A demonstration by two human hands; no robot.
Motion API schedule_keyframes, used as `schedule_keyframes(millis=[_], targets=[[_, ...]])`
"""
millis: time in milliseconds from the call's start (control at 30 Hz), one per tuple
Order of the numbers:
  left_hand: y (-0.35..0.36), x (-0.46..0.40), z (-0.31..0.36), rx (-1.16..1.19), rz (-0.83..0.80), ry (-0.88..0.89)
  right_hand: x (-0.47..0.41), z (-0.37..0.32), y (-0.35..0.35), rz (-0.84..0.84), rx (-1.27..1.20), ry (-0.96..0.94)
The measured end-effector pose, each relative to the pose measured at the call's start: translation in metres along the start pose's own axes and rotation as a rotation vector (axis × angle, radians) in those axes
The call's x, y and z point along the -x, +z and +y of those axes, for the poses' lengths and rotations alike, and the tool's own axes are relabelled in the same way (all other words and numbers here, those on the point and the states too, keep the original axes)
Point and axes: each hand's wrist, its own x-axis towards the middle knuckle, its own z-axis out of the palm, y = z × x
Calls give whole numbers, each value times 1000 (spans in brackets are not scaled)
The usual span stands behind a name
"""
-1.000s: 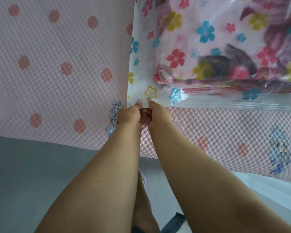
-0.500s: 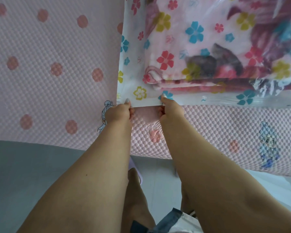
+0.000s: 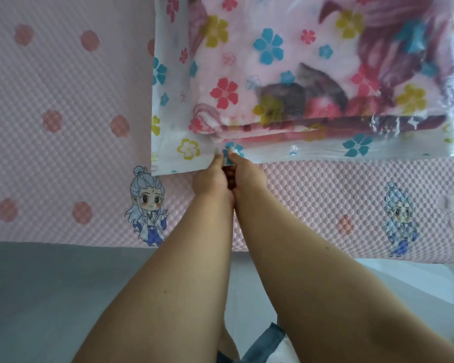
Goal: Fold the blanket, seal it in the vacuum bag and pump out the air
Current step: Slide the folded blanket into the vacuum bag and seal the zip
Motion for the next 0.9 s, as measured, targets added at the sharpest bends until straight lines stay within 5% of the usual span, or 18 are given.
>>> schedule_keyframes(millis=[367, 567, 733, 900], targets=[[-3, -29, -2, -319, 222, 143, 4, -24, -18, -20, -252, 31], [-7, -26, -9, -263, 228, 278, -7, -14, -28, 79, 17, -75], [-12, -24, -7, -329, 198, 323, 0, -3, -12, -98, 100, -33], [-9, -22, -3, -359, 185, 350, -1, -1, -1, -98, 1, 10]])
